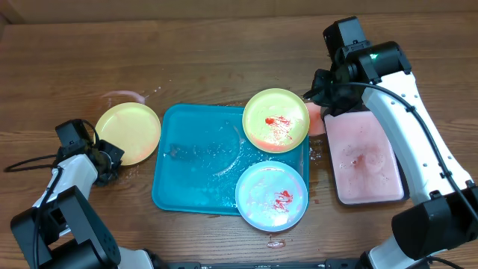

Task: Clean dirty plates on tray and stack at the side
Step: 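Lower the yellow plate onto the table left of the tray and release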

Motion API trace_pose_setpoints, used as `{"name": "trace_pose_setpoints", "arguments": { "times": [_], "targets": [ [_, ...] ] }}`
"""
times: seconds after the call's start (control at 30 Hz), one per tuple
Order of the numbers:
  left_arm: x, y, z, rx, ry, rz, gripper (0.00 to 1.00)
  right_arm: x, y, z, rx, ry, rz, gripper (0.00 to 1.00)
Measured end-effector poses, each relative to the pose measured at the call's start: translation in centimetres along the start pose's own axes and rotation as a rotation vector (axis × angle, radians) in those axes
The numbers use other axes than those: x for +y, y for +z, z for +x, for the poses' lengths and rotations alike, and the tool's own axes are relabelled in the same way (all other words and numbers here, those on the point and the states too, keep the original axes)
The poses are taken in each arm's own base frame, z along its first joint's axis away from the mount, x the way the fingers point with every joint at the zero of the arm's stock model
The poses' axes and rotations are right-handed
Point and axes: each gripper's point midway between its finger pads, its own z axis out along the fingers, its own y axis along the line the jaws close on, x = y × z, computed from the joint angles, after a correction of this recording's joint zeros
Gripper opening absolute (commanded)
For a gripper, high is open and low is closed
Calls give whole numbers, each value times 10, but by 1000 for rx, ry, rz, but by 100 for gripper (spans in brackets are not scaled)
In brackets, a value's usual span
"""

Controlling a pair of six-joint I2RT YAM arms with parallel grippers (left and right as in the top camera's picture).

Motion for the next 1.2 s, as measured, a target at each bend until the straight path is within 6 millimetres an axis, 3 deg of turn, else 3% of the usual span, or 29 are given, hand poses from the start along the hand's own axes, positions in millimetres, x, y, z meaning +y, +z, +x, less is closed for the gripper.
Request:
{"name": "trace_pose_setpoints", "arguments": {
  "times": [0.77,1.13,1.2],
  "targets": [
    [1,0,-2,-13,-188,-11,4,-1,0,2,9,-1,1,18],
    [-9,-6,-22,-62,-227,3,4,-1,0,3,11,-1,2,18],
    [-16,-13,-34,-86,-227,13,29,-1,0,3,11,-1,2,18]
  ]
}}
